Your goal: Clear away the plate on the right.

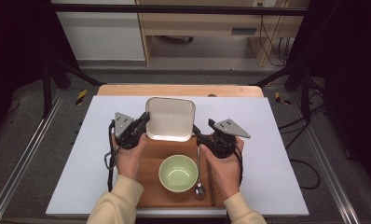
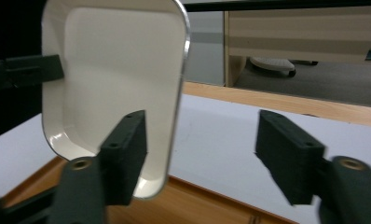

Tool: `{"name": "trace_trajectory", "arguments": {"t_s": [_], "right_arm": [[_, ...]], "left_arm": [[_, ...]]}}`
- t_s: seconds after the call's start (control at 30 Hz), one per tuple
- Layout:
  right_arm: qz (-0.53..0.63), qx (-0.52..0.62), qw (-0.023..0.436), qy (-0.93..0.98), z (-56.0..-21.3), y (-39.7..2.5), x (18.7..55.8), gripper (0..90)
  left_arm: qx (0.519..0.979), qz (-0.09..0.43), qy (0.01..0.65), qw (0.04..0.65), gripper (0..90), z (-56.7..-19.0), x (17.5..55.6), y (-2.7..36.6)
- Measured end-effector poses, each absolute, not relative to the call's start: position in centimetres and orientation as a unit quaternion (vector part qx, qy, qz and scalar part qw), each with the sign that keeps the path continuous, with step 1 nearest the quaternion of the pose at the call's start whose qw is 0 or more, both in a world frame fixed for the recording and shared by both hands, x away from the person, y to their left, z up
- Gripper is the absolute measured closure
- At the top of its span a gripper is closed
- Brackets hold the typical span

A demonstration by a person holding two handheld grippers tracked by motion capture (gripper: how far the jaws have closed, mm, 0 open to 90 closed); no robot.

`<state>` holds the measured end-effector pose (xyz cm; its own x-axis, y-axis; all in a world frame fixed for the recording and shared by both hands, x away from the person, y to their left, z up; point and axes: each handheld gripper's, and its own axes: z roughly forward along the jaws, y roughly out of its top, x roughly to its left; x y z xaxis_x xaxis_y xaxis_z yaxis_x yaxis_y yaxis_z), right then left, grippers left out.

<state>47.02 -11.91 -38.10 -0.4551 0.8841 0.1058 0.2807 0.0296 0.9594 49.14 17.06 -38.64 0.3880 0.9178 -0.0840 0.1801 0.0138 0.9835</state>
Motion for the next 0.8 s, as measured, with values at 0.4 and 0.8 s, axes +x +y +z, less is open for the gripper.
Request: {"name": "trace_trajectory", "arguments": {"t_s": [0.4,0.8], "right_arm": [[0.511,0.452,0.312,0.662,-39.5,-16.2,47.0,12.7],[0.477,0.465,0.342,0.663,-41.0,-21.4,45.2,12.0]], "left_arm": [[0.612,0.336,0.453,0.555,89.3,-39.1,48.7,19.0],[0.605,0.341,0.469,0.546,89.3,-39.2,47.5,22.9]]}}
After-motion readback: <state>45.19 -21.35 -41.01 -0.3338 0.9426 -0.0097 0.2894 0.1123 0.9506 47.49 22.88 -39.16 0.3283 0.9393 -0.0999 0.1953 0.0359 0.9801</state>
